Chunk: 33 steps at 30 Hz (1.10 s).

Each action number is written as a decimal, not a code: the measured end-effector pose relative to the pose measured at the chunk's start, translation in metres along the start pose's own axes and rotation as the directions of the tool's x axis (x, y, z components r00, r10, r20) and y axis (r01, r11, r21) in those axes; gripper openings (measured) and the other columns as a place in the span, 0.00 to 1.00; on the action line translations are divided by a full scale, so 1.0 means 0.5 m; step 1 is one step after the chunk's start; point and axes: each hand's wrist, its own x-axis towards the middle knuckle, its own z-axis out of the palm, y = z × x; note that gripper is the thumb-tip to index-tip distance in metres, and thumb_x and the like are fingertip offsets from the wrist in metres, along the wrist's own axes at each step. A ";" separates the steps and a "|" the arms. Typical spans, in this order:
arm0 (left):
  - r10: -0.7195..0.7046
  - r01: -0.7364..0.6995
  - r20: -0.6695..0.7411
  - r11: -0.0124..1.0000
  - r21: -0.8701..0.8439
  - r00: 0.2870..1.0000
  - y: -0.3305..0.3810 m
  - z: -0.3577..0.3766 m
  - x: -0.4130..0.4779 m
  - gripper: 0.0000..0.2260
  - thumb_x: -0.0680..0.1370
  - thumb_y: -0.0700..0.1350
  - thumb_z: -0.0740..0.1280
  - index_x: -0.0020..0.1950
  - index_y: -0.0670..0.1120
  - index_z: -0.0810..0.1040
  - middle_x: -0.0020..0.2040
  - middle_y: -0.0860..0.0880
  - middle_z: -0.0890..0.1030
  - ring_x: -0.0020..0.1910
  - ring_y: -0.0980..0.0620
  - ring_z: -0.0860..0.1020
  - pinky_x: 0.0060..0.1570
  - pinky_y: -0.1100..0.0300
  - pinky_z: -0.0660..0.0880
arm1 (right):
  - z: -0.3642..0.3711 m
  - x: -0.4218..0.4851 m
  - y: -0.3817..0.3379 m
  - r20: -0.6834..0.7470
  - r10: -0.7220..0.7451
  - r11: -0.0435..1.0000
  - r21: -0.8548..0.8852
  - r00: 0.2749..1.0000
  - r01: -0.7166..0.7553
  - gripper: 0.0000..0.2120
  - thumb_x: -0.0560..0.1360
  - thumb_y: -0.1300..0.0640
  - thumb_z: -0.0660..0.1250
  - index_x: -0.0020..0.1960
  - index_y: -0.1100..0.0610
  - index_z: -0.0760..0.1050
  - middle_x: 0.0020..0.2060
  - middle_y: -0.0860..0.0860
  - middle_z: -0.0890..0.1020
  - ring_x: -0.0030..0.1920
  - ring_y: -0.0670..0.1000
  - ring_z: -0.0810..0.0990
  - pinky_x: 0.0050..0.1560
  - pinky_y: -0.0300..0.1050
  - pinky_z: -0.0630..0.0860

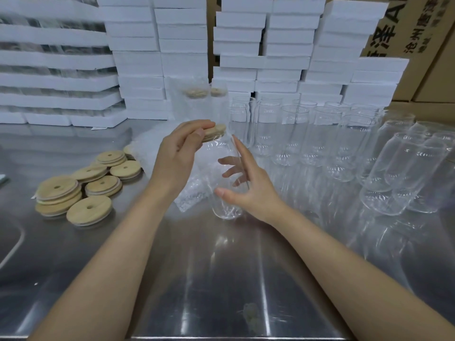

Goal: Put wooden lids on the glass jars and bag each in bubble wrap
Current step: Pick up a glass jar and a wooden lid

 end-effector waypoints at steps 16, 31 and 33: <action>0.185 -0.210 0.111 0.934 0.290 0.976 0.007 0.002 -0.004 0.19 0.71 0.53 0.74 0.60 0.52 0.78 0.60 0.57 0.78 0.60 0.62 0.75 0.60 0.69 0.69 | 0.008 -0.012 0.014 -0.089 -0.052 0.998 -0.021 0.995 0.051 0.49 0.66 0.43 0.75 0.74 0.29 0.46 0.60 0.39 0.76 0.56 0.46 0.79 0.51 0.33 0.74; 0.329 -0.345 0.111 0.852 0.394 0.938 -0.006 0.051 0.022 0.17 0.69 0.45 0.77 0.56 0.46 0.80 0.54 0.52 0.79 0.55 0.56 0.77 0.57 0.62 0.72 | 0.007 -0.003 0.018 -0.130 0.007 0.999 0.035 0.992 -0.002 0.48 0.63 0.41 0.73 0.68 0.23 0.41 0.57 0.36 0.75 0.54 0.41 0.79 0.50 0.32 0.75; 0.340 -0.359 0.119 0.846 0.395 0.933 -0.013 0.048 0.024 0.18 0.69 0.47 0.77 0.57 0.46 0.80 0.54 0.53 0.79 0.55 0.56 0.76 0.57 0.62 0.71 | 0.007 -0.003 0.020 -0.128 0.015 0.999 0.035 0.992 -0.011 0.48 0.63 0.41 0.73 0.68 0.23 0.42 0.58 0.37 0.76 0.54 0.42 0.79 0.50 0.32 0.75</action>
